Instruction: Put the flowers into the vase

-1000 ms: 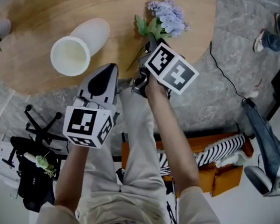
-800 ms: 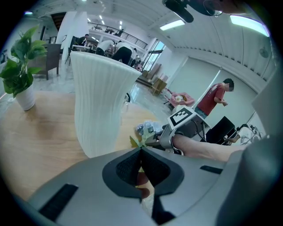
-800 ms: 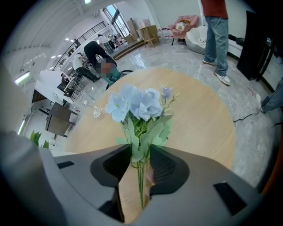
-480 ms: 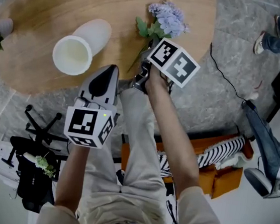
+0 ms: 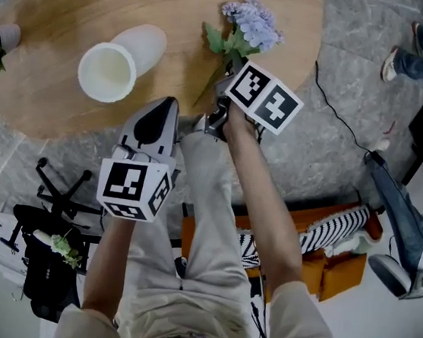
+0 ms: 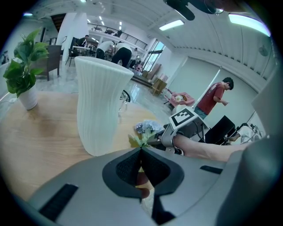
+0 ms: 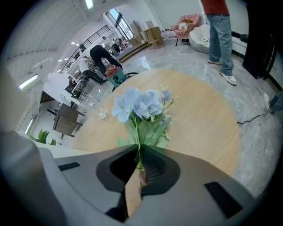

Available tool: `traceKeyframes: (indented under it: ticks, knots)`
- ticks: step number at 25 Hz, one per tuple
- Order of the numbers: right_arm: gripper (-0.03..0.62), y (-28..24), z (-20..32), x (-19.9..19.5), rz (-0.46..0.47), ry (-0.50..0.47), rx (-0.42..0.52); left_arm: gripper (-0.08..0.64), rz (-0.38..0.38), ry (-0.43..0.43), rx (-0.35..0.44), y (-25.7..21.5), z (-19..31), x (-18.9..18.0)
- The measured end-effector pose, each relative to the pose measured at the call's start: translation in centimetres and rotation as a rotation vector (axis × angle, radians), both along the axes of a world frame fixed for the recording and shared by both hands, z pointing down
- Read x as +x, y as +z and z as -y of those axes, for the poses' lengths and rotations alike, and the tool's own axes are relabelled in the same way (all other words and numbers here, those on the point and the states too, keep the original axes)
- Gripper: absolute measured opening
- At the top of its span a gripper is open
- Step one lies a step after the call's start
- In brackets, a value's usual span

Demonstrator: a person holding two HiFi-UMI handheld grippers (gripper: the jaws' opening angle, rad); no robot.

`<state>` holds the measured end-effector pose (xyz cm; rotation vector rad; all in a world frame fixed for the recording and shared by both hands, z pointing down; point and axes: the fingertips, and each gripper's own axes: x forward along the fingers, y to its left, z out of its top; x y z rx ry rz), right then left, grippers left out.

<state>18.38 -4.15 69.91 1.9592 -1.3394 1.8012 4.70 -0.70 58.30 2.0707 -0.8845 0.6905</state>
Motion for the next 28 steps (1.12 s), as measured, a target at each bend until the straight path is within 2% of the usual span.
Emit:
traceKeyframes:
  ticks: [9,28]
  knots:
    - [0.025,-1.7,-1.4,0.1,0.021,0.008,0.079,0.007,-0.007,-0.007,0.018,-0.8,-1.4,0.1]
    - [0.021,-9.3,-4.1,-0.8,-0.056,-0.100,0.251,0.006,-0.021,0.013,0.070,-5.1,-3.3,-0.1]
